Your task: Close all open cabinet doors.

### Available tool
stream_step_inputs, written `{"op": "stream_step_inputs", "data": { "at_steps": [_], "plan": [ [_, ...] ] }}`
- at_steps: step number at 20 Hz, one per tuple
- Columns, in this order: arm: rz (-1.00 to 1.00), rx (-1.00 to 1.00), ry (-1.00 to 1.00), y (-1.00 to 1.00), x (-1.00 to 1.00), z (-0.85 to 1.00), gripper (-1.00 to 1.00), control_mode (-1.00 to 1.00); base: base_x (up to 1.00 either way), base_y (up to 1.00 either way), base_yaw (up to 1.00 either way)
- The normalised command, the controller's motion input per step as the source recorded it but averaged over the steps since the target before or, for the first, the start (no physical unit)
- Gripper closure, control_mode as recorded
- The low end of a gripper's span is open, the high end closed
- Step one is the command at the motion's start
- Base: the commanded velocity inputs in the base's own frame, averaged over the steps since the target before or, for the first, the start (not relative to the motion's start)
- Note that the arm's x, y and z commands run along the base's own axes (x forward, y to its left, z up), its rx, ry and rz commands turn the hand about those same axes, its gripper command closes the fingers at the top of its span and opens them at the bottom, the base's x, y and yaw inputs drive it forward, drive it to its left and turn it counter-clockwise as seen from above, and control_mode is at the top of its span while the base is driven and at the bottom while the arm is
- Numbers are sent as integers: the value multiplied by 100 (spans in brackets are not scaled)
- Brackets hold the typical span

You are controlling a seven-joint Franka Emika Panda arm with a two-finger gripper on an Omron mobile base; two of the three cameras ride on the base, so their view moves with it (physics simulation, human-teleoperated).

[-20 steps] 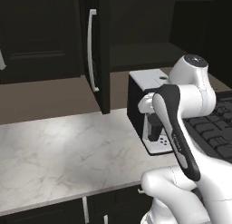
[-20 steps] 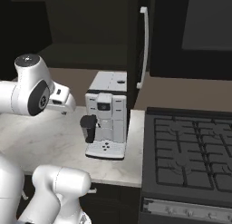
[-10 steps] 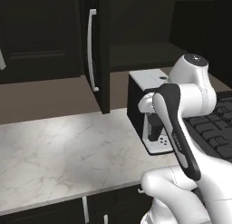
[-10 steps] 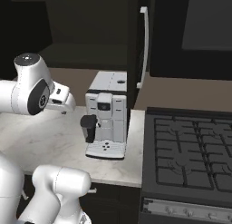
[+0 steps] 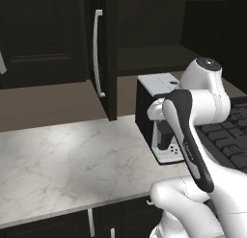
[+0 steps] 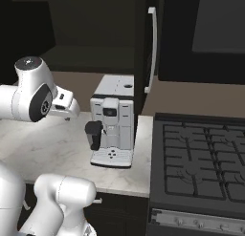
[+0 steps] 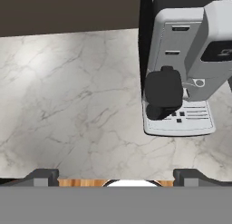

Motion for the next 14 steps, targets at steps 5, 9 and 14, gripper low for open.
{"op": "stream_step_inputs", "data": {
  "at_steps": [5, 9, 14],
  "plan": [
    [0, 0, 0, 0, 0, 0, -100, -100, 0, 0, 0],
    [0, 0, 0, 0, 0, 0, -100, -100, 0, 0, 0],
    [1, -9, 8, 0, -13, -7, -100, -100, 0, 0, 0]
  ]
}}
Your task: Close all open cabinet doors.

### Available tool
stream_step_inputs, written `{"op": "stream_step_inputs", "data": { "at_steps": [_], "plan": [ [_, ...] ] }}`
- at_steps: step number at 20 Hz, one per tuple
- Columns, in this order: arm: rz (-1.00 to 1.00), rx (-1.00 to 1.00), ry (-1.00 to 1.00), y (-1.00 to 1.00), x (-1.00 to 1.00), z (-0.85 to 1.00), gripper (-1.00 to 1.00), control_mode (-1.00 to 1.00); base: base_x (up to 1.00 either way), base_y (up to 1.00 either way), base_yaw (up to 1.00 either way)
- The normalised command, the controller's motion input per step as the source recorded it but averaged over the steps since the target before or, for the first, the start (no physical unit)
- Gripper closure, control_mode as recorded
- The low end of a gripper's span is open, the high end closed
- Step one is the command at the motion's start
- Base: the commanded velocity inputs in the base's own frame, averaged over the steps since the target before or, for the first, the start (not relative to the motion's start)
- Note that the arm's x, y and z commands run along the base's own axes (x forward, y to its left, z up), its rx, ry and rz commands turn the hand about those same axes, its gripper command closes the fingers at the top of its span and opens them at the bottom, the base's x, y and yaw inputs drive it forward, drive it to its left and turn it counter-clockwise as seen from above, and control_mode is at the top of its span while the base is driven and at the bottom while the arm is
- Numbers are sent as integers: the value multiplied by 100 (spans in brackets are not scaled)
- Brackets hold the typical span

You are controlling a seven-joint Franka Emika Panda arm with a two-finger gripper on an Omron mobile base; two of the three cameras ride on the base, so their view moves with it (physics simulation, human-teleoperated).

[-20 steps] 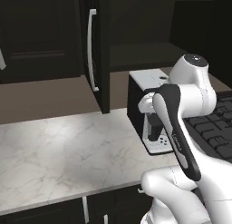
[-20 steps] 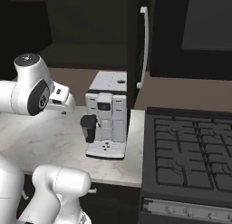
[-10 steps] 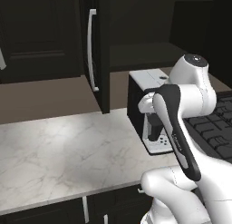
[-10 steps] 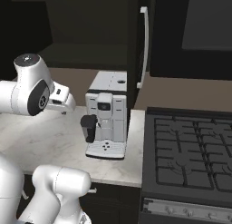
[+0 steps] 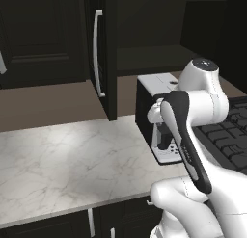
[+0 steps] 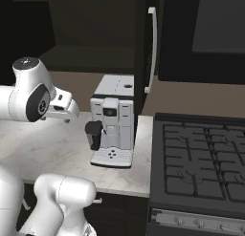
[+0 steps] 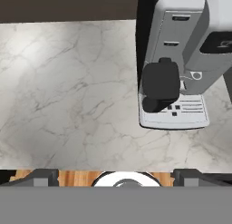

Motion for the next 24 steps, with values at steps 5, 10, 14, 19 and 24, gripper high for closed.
{"op": "stream_step_inputs", "data": {
  "at_steps": [5, 10, 14, 19, 24],
  "plan": [
    [9, -5, -11, 0, -35, -3, -100, -100, 0, 0, 0],
    [6, 4, -14, 0, -38, 14, -100, -100, 0, 0, 0],
    [1, 13, -3, 0, -41, 12, -100, -100, 0, 0, 0],
    [0, 15, 0, 9, -30, 11, -100, -100, 0, 0, 0],
    [0, 21, 0, 11, -32, 17, -100, -100, 0, 0, 0]
  ]
}}
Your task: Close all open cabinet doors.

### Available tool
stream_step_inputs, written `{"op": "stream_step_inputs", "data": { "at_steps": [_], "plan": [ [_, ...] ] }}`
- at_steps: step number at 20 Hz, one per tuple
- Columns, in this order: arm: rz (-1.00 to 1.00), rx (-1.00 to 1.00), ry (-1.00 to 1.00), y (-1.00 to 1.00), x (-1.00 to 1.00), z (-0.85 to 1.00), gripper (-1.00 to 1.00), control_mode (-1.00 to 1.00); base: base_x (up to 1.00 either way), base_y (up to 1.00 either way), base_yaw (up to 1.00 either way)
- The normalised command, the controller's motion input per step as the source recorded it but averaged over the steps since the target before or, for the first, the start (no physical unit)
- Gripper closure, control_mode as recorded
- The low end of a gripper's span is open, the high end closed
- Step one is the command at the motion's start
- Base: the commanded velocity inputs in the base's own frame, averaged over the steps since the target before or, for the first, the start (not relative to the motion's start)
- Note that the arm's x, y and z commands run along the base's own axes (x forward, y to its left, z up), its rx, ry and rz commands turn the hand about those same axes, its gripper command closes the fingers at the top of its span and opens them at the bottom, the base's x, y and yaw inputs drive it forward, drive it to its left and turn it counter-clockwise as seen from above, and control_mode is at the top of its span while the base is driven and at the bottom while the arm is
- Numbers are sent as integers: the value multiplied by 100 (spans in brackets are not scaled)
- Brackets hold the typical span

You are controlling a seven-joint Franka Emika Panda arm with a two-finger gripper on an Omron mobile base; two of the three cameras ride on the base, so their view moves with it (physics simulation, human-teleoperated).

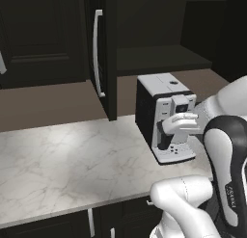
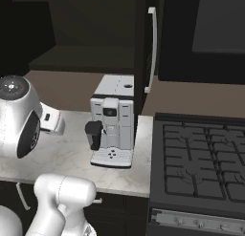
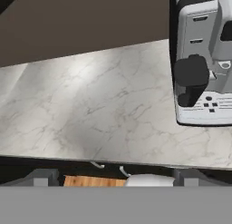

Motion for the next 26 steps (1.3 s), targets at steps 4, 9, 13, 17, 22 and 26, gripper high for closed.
{"op": "stream_step_inputs", "data": {
  "at_steps": [4, 9, 13, 17, 22, 26],
  "plan": [
    [0, 15, 0, 26, -27, 14, -100, -100, 0, 0, 0],
    [-1, 9, 2, 30, -17, 7, -100, -100, 0, 0, 0],
    [-5, 8, 9, 26, -17, 9, -100, -100, 0, 0, 0],
    [-9, 11, 15, 22, -21, 10, -100, -100, 0, 0, 0],
    [-8, 12, 15, 25, -22, 9, -100, -100, 0, 0, 0],
    [-2, 9, 0, 49, -15, 12, -100, -100, 0, 0, 0]
  ]
}}
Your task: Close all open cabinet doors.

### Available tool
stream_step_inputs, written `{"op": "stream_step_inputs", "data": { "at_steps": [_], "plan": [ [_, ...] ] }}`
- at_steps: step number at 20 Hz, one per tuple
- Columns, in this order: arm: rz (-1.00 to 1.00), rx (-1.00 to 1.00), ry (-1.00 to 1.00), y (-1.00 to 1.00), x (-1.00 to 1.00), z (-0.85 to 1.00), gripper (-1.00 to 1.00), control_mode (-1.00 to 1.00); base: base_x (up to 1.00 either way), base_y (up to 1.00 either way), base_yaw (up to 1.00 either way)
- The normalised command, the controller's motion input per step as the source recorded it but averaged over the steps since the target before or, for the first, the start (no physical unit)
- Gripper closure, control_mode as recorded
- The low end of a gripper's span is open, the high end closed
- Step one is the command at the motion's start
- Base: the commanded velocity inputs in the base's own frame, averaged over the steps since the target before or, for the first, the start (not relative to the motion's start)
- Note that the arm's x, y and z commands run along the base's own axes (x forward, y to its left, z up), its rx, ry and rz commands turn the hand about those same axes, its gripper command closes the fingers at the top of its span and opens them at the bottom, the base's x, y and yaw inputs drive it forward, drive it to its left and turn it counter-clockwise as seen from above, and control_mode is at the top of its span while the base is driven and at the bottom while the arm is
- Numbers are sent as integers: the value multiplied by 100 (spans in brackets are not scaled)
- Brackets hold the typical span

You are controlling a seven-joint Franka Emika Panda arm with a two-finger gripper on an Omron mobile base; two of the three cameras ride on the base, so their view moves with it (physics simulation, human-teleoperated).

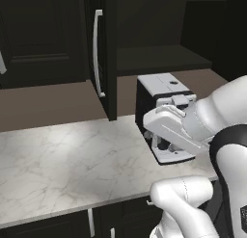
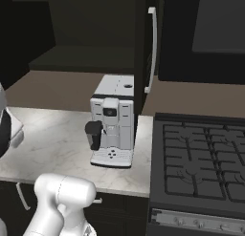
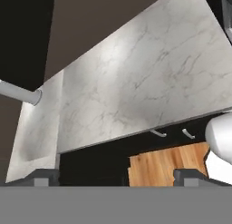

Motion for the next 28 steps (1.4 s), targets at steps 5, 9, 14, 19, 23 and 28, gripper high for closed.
{"op": "stream_step_inputs", "data": {
  "at_steps": [5, 9, 14, 19, 23, 28],
  "plan": [
    [-7, 9, 5, 49, -18, 13, -100, -100, 0, 0, 0],
    [-7, 8, 3, 57, -12, 6, -100, -100, 0, 0, 0],
    [-15, 8, -1, 67, 5, 7, -100, -100, 0, 0, 0],
    [-24, 8, -2, 60, 23, 9, -100, -100, 0, 0, 0],
    [-28, 5, -3, 47, 47, 6, -100, -100, 0, 0, 0],
    [-27, 7, -9, 43, 50, 12, -100, -100, 0, 0, 0]
  ]
}}
